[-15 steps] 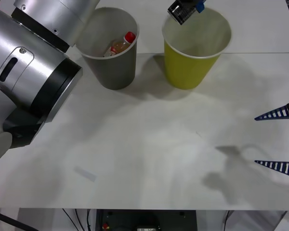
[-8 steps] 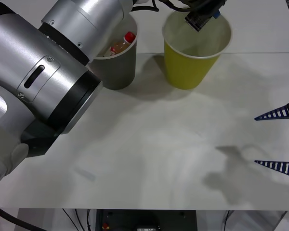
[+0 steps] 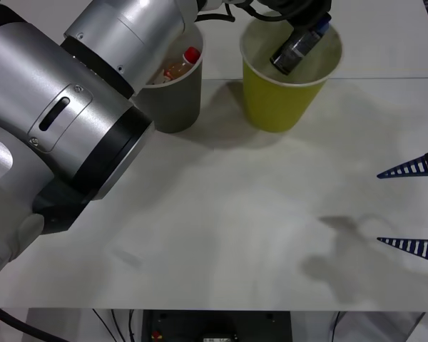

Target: Put the can into the green bin and the plastic bottle into the gray bin

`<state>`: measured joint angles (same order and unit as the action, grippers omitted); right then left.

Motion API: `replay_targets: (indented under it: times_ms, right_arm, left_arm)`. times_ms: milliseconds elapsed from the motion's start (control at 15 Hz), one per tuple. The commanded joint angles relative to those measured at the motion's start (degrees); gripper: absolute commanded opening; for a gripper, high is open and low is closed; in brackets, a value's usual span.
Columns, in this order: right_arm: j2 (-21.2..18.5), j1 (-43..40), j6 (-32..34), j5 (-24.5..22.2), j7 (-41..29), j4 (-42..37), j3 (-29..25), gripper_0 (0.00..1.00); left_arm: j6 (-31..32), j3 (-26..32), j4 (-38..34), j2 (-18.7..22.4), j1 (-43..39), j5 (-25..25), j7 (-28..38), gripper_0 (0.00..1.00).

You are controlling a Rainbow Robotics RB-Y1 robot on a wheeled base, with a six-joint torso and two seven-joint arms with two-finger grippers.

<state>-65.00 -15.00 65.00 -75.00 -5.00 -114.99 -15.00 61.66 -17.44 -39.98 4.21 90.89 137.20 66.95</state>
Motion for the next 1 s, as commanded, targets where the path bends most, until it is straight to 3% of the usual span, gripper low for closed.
replay_targets:
  times_ms: [67,333,533,733,1000]
  right_arm:
    - [0.0,0.0,0.0,0.0,0.0,0.0,0.0,1.0]
    - [0.0,0.0,0.0,0.0,0.0,0.0,0.0,1.0]
    - [0.0,0.0,0.0,0.0,0.0,0.0,0.0,1.0]
    - [0.0,0.0,0.0,0.0,0.0,0.0,0.0,1.0]
    - [0.0,0.0,0.0,0.0,0.0,0.0,0.0,1.0]
  left_arm:
    - [2.8,-0.1,-0.5,4.6,0.0,-7.0,-3.5,1.0]
    - [14.4,0.0,-3.5,15.2,-0.2,-19.9,-12.7,1.0]
    - [19.3,-0.1,-5.6,22.5,-2.7,-27.6,-20.6,1.0]
    - [22.0,0.4,-15.0,28.3,-9.7,-30.1,-25.6,1.0]
    - [27.6,6.6,-31.6,33.8,-21.6,-30.1,-27.9,1.0]
